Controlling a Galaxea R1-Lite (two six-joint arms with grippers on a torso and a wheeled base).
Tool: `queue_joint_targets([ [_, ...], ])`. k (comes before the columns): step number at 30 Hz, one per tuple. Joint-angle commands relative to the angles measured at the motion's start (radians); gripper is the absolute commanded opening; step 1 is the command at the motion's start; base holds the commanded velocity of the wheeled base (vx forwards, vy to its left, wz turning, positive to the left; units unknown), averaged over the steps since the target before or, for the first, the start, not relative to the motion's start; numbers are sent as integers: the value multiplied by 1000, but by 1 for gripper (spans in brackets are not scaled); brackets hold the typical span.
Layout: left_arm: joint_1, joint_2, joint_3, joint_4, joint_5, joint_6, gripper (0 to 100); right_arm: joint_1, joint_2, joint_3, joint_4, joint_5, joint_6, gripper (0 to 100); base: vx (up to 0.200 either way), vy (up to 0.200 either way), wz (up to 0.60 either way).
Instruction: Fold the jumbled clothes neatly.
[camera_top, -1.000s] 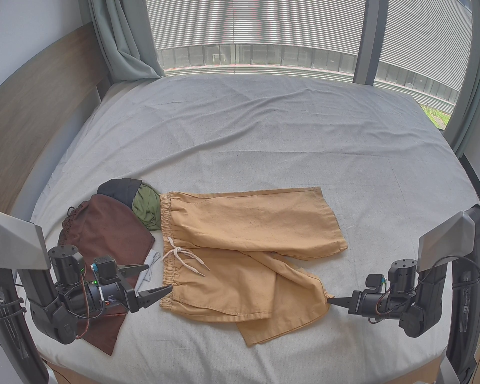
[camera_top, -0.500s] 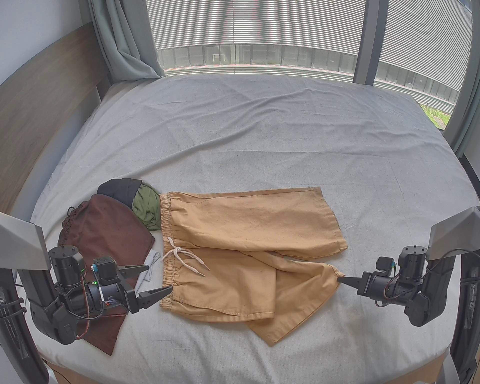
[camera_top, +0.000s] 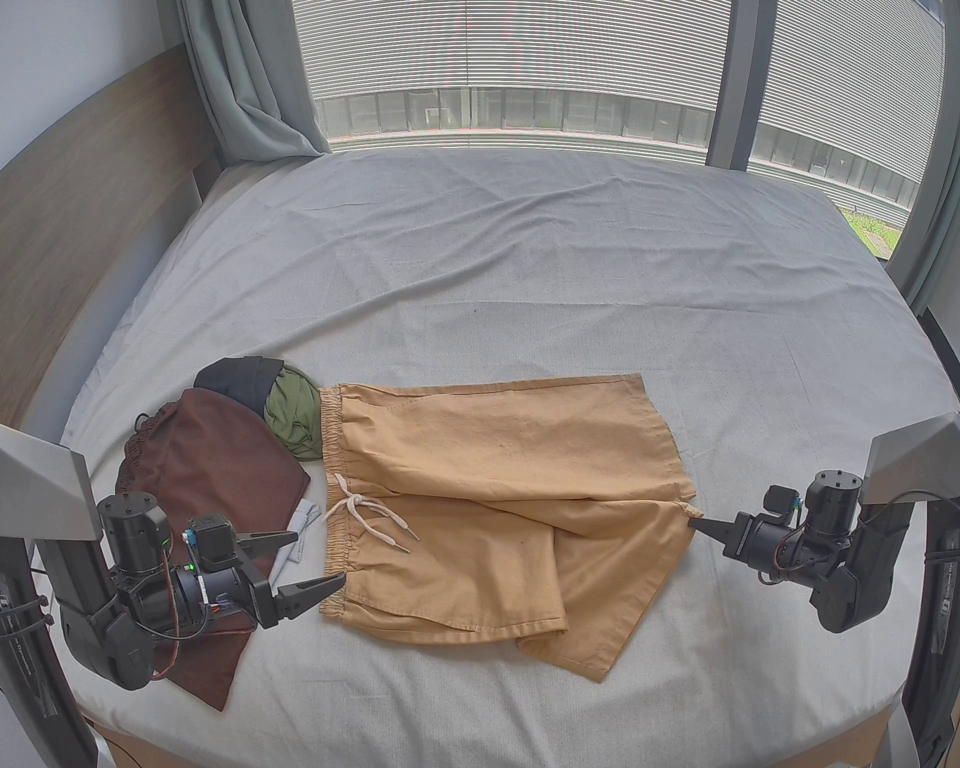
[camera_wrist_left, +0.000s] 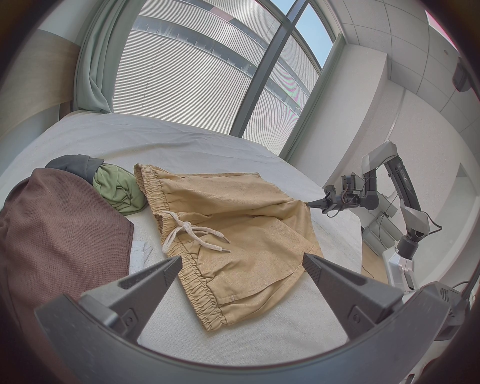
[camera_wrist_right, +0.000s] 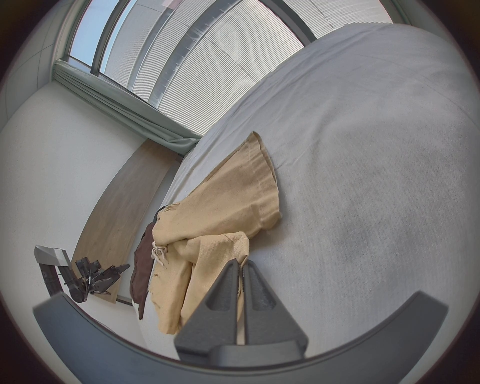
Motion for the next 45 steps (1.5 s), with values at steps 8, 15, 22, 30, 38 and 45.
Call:
queue_joint_targets([
  [8, 0, 2, 4, -1, 0, 0, 100, 17, 61, -133, -1, -106, 1, 0, 0, 0, 0],
  [15, 0, 3, 6, -1, 0, 0, 100, 49, 86, -191, -1, -130, 4, 0, 0, 0, 0],
  [22, -2, 3, 7, 1, -11, 1, 100, 66, 87, -200, -1, -144, 4, 0, 0, 0, 0],
  [30, -3, 2, 7, -1, -11, 1, 100, 66, 87, -202, -1, -144, 1, 0, 0, 0, 0],
  [38, -3, 3, 7, 1, -11, 1, 100, 64, 86, -197, -1, -142, -5, 100, 0, 0, 0],
  [45, -3, 3, 7, -1, -11, 1, 100, 61, 49, -154, -1, -158, -17, 100, 0, 0, 0],
])
